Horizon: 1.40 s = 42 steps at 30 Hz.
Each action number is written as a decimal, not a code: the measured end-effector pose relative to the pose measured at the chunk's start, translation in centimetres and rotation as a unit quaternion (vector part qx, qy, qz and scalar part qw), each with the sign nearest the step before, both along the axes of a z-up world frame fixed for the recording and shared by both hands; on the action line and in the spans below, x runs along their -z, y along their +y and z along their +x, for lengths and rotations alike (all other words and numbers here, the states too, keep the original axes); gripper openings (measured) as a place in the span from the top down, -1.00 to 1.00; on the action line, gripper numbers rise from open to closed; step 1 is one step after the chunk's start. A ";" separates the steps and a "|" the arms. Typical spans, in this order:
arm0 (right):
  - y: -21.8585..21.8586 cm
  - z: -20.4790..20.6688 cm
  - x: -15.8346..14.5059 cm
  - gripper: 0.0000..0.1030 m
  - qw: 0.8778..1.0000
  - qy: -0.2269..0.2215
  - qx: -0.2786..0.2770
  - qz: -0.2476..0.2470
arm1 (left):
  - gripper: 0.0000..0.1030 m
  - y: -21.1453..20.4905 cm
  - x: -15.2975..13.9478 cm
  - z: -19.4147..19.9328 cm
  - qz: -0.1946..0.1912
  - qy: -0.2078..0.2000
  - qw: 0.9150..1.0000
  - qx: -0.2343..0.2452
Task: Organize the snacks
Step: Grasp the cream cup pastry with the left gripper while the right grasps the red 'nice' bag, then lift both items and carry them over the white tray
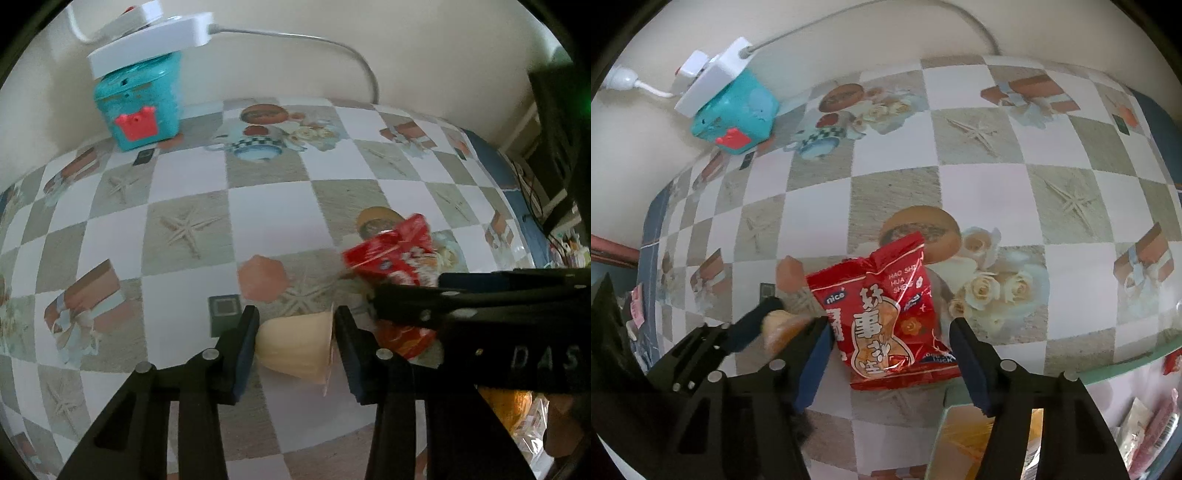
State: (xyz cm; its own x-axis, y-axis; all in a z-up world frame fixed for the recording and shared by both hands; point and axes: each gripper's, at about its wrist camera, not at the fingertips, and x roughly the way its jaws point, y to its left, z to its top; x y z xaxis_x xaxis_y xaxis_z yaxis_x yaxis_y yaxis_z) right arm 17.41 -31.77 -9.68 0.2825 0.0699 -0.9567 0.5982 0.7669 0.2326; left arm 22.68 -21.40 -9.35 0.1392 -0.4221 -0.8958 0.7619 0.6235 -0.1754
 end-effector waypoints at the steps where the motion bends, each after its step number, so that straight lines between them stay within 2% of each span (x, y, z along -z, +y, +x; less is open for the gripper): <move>1: -0.1 -0.1 0.1 -0.19 1.000 0.002 0.000 -0.001 | 0.16 0.2 0.0 0.1 0.004 0.000 1.000 -0.005; 11: 1.1 -0.5 -0.5 -0.05 1.000 0.002 -0.001 -0.029 | 0.16 2.6 0.2 0.0 0.028 0.020 0.997 -0.072; 20: 3.5 -1.6 -3.6 -0.04 0.998 -0.018 -0.020 -0.056 | 0.17 5.4 0.2 -0.9 0.027 0.048 0.989 -0.140; 38: 7.3 -5.9 -6.5 -0.04 0.997 -0.039 -0.019 -0.070 | 0.18 8.6 0.4 -3.5 0.038 0.056 0.979 -0.194; 42: 8.1 -7.3 -7.8 -0.04 0.995 -0.055 -0.012 -0.077 | 0.20 9.7 0.3 -4.2 0.030 0.074 0.974 -0.211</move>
